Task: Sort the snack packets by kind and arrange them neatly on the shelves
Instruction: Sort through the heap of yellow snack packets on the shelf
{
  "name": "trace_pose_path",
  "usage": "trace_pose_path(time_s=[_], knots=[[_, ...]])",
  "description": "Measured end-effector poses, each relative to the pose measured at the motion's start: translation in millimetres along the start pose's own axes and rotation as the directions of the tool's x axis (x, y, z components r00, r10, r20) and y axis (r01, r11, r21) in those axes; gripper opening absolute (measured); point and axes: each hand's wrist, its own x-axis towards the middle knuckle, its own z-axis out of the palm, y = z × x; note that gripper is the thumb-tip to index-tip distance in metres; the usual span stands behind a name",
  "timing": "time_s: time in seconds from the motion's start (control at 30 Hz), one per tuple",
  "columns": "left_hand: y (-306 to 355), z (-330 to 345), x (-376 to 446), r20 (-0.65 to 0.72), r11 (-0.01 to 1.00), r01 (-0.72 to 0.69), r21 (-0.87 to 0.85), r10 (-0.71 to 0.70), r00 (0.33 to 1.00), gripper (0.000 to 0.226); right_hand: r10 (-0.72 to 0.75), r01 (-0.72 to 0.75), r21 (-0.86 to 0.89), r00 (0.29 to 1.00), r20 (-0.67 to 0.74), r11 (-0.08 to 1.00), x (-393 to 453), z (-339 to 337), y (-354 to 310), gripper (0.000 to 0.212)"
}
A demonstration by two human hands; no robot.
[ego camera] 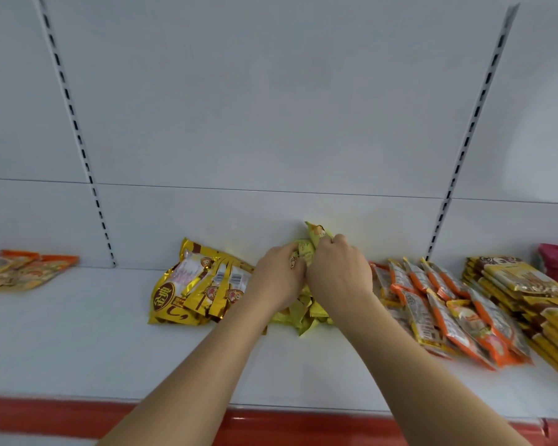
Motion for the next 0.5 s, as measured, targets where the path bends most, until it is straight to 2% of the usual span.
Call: trace_pose_path(time_s=[0.13, 0.27, 0.5], knots=[[-6, -12, -9, -0.019, 0.997, -0.065, 0.050, 0.066, 0.998, 0.048, 0.027, -0.027, 0.056, 1.000, -0.006, 0.998, -10, -11, -6, 0.040], [-23, -33, -22, -0.054, 0.989, -0.122, 0.085, 0.127, 0.990, 0.045, 0.026, -0.018, 0.079, 0.995, -0.101, 0.997, -23, -24, -17, 0.036], [-95, -106, -57, -0.166, 0.968, -0.159, 0.194, 0.192, 0.967, 0.050, -0.074, 0.080, 0.048, 0.991, -0.114, 0.996, -56, -13, -110, 0.045]])
